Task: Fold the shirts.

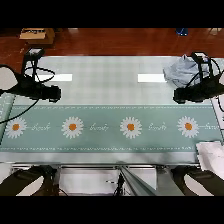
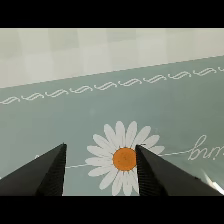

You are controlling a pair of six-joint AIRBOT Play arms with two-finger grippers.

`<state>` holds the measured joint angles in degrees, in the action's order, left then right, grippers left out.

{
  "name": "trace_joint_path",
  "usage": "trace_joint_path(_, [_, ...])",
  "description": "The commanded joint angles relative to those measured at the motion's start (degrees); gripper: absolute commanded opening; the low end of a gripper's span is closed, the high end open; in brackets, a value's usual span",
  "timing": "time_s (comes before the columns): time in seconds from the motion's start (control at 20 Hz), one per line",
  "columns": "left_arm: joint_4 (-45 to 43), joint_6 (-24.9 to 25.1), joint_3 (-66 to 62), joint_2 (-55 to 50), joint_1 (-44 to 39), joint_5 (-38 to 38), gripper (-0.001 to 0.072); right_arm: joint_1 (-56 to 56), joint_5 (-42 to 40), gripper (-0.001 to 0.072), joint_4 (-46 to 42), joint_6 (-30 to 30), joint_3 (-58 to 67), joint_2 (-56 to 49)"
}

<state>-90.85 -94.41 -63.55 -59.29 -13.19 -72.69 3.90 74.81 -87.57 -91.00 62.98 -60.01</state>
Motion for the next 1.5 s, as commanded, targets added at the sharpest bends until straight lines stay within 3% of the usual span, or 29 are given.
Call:
trace_joint_path(0.0, [0.0, 0.0, -0.1, 0.0, 0.0, 0.0, 0.0508, 0.0, 0.0, 0.0491, 0.0, 0.0, 0.0, 0.0])
trace_joint_path(0.7, [0.0, 0.0, -0.1, 0.0, 0.0, 0.0, 0.0508, 0.0, 0.0, 0.0491, 0.0, 0.0, 0.0, 0.0])
trace_joint_path(1.1, [0.0, 0.0, -0.1, 0.0, 0.0, 5.9, 0.0508, 0.0, -16.7, 0.0488, -2.9, 1.6, 0.0, -0.1])
trace_joint_path(1.15, [-0.2, 0.0, 0.0, -0.1, 0.0, 7.0, 0.0508, -0.4, -21.9, 0.0488, -7.6, -1.5, 0.0, -0.3])
trace_joint_path(1.3, [-0.2, 0.0, 0.0, 0.0, 0.0, 7.7, 0.0508, -5.6, -38.1, 0.0488, -25.9, -22.4, 0.0, -3.0])
trace_joint_path(1.35, [-0.2, 0.0, 0.0, 0.0, 0.0, 7.4, 0.0511, -8.4, -41.4, 0.0488, -27.5, -25.9, 0.2, -4.8])
trace_joint_path(1.45, [-0.2, 0.0, 0.0, 0.0, 0.0, 7.1, 0.0554, -14.8, -41.6, 0.0488, -24.3, -27.7, 2.5, -11.0])
